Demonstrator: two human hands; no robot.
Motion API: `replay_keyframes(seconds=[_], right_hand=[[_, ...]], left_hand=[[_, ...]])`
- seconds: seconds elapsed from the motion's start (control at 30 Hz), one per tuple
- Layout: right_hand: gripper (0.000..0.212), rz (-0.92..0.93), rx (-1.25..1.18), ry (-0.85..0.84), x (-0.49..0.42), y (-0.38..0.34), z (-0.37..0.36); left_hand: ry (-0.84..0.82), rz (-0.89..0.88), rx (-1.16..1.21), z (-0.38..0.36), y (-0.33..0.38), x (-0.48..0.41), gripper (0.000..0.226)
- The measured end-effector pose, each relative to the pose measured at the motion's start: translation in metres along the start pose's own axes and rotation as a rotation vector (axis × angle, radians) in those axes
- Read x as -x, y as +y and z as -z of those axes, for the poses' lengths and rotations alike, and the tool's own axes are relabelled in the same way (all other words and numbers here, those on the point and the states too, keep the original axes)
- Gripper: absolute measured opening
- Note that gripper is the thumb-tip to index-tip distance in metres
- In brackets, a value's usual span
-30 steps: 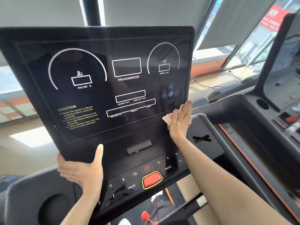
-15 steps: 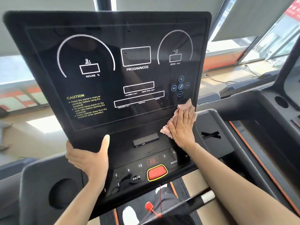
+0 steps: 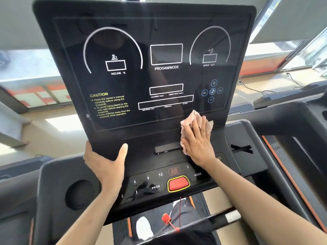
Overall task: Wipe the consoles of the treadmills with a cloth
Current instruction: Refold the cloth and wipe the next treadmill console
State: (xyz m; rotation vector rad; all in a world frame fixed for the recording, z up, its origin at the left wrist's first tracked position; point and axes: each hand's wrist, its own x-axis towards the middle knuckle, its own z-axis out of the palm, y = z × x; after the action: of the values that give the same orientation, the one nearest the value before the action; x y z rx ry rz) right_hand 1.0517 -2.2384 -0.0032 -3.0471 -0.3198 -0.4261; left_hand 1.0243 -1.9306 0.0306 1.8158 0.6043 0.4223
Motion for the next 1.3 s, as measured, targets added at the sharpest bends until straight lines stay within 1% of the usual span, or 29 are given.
replay_keyframes(seconds=[0.17,0.33,0.47,0.6,0.73,0.83,0.97,1.1,1.17,1.23,1.3], right_hand=[[0.051,0.115,-0.072,0.045,-0.005,-0.014,0.004],[0.058,0.17,-0.152,0.081,-0.009,-0.043,0.005],[0.055,0.253,-0.126,0.089,-0.015,-0.075,0.002],[0.055,0.4,-0.04,0.073,-0.024,-0.108,-0.002],[0.061,0.487,-0.038,0.008,-0.032,-0.141,-0.002],[0.062,0.568,-0.052,-0.065,-0.039,-0.164,-0.001],[0.063,0.708,-0.087,-0.152,-0.046,-0.193,0.001],[0.051,0.853,-0.155,-0.228,-0.05,-0.211,-0.001],[0.041,0.892,-0.223,-0.187,-0.048,-0.21,0.002],[0.032,0.865,-0.318,-0.11,-0.041,-0.203,0.008],[0.028,0.822,-0.399,-0.026,-0.028,-0.191,0.013]], left_hand=[[-0.082,-0.034,0.018,0.011,-0.011,-0.001,0.083],[-0.113,-0.01,0.023,0.018,-0.013,0.002,0.088],[-0.168,-0.019,0.04,0.025,-0.019,-0.001,0.087],[-0.219,-0.014,0.064,0.036,-0.023,-0.001,0.088],[-0.275,-0.002,0.058,0.052,-0.024,-0.008,0.079],[-0.301,-0.014,0.039,0.066,-0.027,-0.011,0.066],[-0.286,-0.028,0.011,0.085,-0.032,-0.005,0.049],[-0.253,-0.019,0.019,0.098,-0.038,0.001,0.038],[-0.236,-0.039,-0.017,0.103,-0.042,0.004,0.033],[-0.178,-0.083,-0.075,0.104,-0.043,0.006,0.03],[-0.113,-0.176,-0.117,0.104,-0.044,0.008,0.025]])
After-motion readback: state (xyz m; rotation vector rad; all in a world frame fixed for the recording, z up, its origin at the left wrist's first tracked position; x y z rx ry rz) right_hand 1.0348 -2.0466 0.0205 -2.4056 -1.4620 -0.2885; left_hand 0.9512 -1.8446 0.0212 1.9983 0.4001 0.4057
